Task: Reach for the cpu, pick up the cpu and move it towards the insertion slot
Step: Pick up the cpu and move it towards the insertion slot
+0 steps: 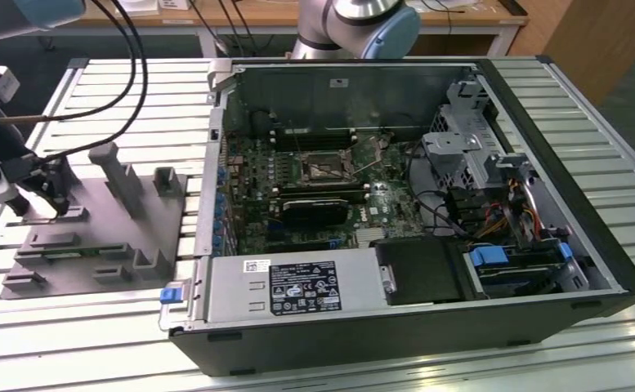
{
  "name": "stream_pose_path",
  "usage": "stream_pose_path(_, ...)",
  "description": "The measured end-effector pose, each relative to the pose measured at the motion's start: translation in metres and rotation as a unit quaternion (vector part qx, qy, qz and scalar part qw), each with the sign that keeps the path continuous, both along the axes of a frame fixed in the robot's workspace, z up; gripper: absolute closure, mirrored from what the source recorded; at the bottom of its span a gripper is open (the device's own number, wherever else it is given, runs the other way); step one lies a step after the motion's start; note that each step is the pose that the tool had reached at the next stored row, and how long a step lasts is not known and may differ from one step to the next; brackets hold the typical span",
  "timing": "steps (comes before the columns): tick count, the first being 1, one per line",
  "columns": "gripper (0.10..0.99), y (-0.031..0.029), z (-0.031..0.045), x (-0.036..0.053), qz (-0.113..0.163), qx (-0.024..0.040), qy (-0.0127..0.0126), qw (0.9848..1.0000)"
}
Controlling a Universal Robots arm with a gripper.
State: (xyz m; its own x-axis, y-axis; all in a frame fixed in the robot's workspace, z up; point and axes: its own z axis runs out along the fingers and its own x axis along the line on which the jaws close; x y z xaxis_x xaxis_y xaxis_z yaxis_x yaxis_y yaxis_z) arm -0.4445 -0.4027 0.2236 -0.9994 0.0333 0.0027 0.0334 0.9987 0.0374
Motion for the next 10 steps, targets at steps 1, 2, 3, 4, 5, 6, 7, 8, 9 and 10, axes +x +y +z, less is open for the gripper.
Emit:
stream_pose_path(1, 0.545, 0.0, 0.0021, 0.0, 0.0, 0.0, -0.0001, 1.0)
stream_pose_path(2, 0.545, 0.0, 0.0044, 0.0, 0.0, 0.0, -0.0002, 1.0)
stream_pose_path(3, 0.545, 0.0, 0.0069, 0.0, 0.0, 0.0, -0.0002, 1.0)
stream_pose_path(4, 0.545, 0.0, 0.0095, 0.0, 0.0, 0.0, -0.0003, 1.0)
stream_pose_path(5, 0.545, 0.0, 0.012, 0.0, 0.0, 0.0, -0.0003, 1.0)
stream_pose_path(6, 0.545, 0.0, 0.0145, 0.0, 0.0, 0.0, -0.0004, 1.0)
stream_pose_path(7, 0.545, 0.0, 0.0171, 0.0, 0.0, 0.0, -0.0005, 1.0)
stream_pose_path(8, 0.545, 0.0, 0.0198, 0.0, 0.0, 0.0001, -0.0006, 1.0)
stream_pose_path(9, 0.545, 0.0, 0.0227, 0.0, 0.0, 0.0, -0.0006, 1.0)
stream_pose_path(10, 0.545, 0.0, 0.0256, 0.0, 0.0, 0.0, -0.0007, 1.0)
